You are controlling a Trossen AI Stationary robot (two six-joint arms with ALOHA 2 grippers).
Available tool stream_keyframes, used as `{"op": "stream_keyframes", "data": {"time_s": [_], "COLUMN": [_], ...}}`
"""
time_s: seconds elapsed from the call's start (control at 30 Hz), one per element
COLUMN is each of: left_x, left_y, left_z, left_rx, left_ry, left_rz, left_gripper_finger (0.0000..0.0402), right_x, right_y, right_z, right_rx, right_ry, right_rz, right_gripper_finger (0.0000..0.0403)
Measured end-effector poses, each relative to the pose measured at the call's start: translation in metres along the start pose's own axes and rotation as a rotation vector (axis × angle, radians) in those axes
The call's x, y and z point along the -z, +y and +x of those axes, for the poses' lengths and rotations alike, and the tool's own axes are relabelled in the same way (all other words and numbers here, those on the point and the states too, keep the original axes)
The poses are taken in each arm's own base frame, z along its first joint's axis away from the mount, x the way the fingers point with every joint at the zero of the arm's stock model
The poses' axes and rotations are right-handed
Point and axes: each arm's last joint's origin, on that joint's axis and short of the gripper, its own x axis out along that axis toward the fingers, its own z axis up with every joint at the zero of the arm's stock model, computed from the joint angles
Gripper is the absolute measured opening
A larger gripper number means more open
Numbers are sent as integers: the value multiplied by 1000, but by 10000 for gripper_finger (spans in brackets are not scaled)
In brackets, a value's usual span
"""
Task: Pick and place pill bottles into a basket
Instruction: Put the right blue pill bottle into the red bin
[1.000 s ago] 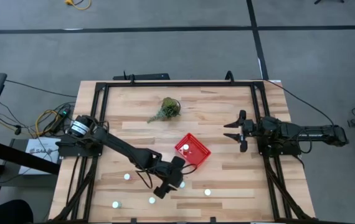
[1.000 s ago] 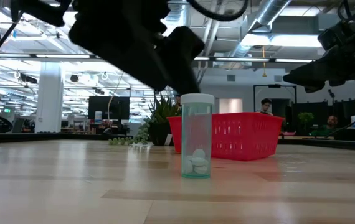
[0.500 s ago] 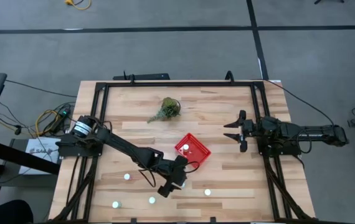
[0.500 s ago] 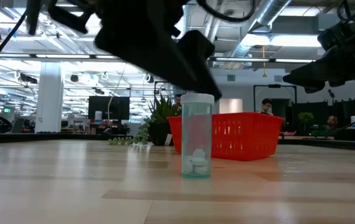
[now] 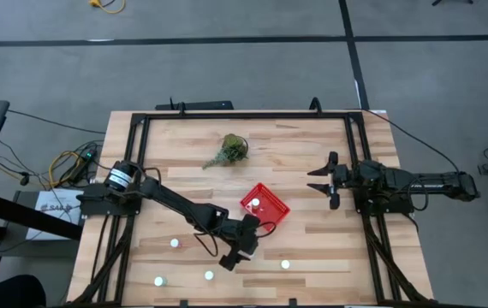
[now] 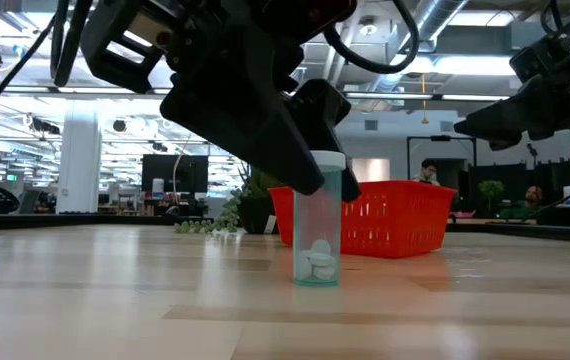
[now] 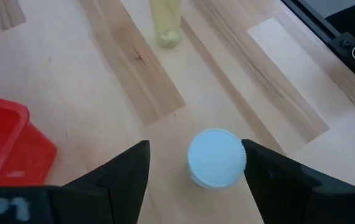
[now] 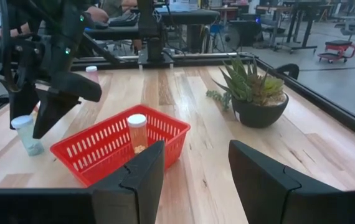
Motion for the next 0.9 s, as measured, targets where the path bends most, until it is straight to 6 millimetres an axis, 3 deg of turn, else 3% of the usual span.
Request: {"op": "stream_keyframes", "data": {"time_s": [0.6,0.9], "left_x": [0,-5], "left_y": [1,9], "left_z": [0,-6], "left_rx": [-8,-28], "left_ry": [-1,-38], "left_rz": [-7,-19], "left_gripper_finger": [112,116], "right_x": [0,0], "right_y": [0,0], "right_z": [0,0], "right_rx": [0,0], "right_ry": [1,1], "right_rz": [0,0], "right_gripper_finger": [173,173]}}
